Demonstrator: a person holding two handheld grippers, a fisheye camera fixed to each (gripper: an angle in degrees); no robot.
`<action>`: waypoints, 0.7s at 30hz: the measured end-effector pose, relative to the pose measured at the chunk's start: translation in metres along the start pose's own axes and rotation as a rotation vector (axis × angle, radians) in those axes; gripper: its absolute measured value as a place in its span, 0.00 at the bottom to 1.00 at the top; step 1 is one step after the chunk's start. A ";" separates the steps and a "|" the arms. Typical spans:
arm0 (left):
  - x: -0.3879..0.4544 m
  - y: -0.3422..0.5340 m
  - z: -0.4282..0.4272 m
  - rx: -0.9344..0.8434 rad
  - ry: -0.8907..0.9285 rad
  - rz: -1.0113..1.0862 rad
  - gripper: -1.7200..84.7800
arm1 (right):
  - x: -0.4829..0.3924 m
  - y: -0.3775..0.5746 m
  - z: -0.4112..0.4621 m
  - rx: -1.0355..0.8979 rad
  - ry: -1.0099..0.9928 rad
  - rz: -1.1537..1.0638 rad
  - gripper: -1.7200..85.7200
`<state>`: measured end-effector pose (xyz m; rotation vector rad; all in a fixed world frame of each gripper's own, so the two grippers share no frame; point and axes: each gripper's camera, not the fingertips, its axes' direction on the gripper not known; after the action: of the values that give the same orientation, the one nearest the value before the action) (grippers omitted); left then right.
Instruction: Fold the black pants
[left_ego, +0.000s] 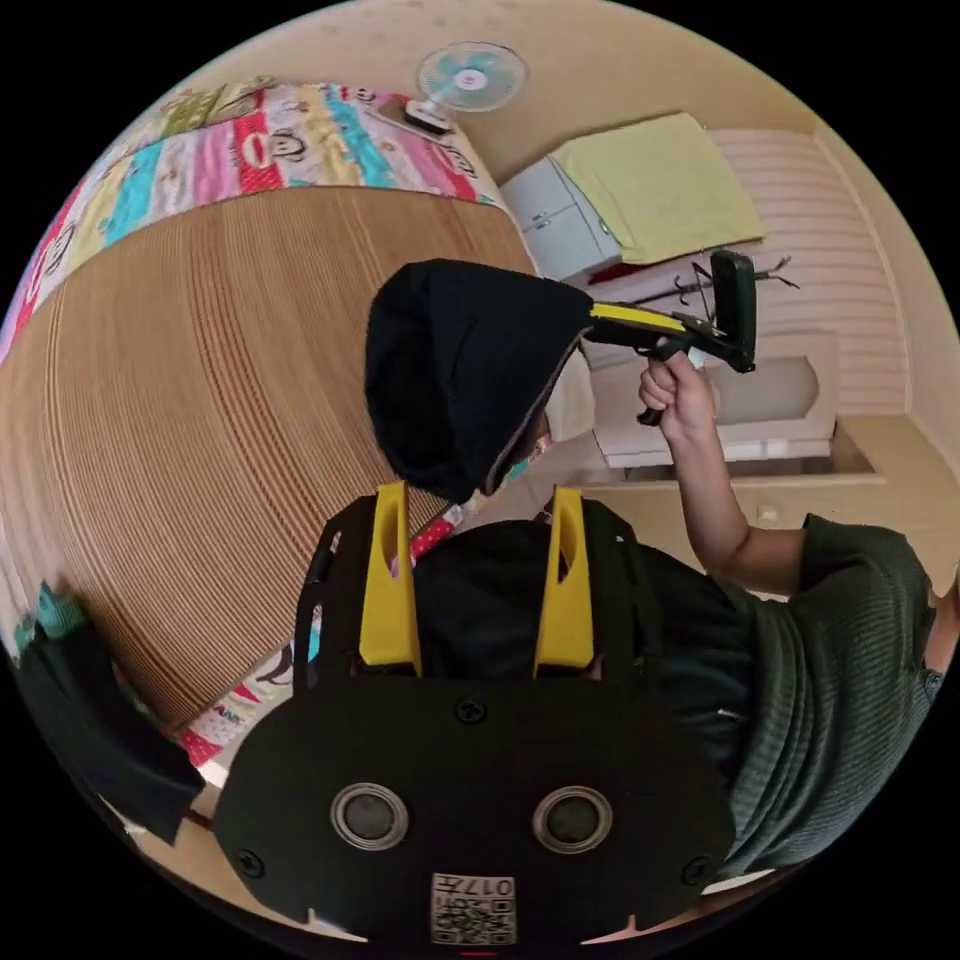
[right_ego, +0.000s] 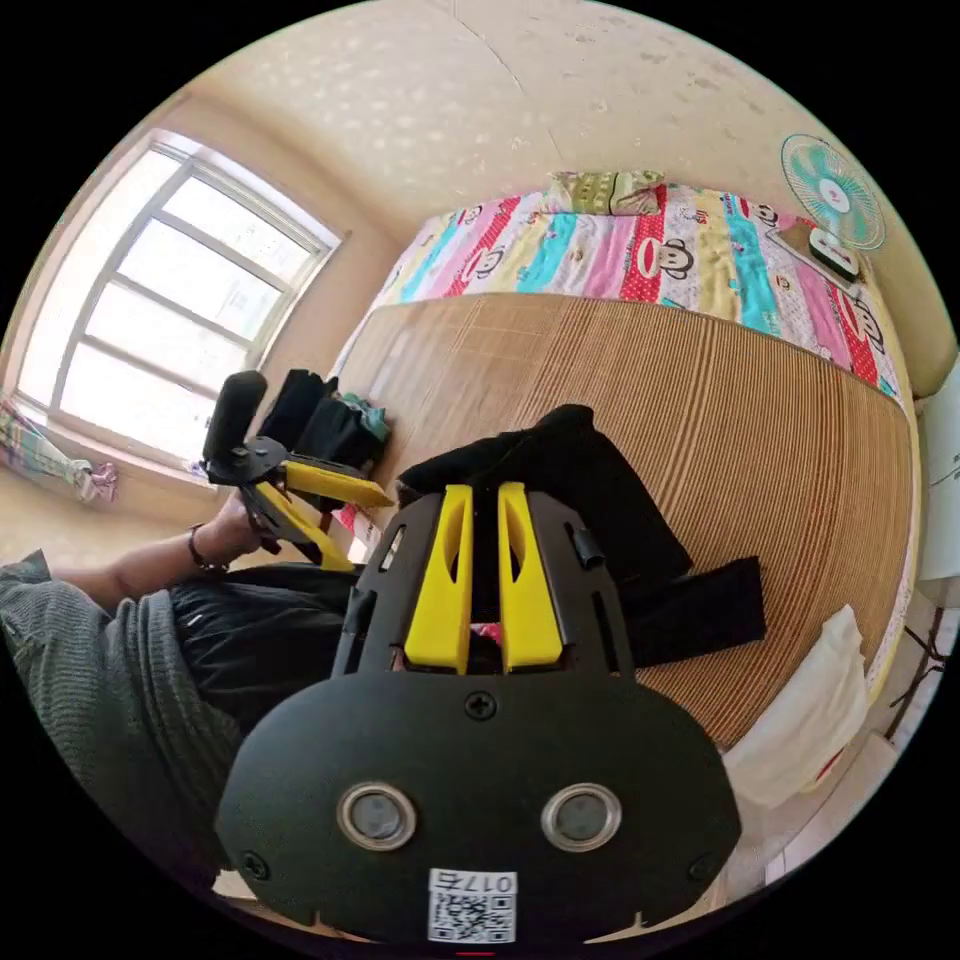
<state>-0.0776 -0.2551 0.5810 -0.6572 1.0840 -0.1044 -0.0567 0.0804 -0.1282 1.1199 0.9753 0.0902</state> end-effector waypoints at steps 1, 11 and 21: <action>0.020 -0.015 0.008 -0.031 -0.034 0.063 0.25 | -0.011 0.003 -0.011 0.033 -0.057 -0.013 0.06; 0.026 0.015 -0.020 0.051 0.205 0.136 0.11 | 0.017 0.119 -0.089 0.389 -0.460 0.092 0.09; 0.074 0.039 -0.063 0.066 0.290 0.236 0.12 | 0.108 0.246 0.018 0.431 -1.045 0.612 0.22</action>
<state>-0.1046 -0.2801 0.4829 -0.4589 1.4241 -0.0315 0.1170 0.2402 0.0011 1.5703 -0.3143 -0.2118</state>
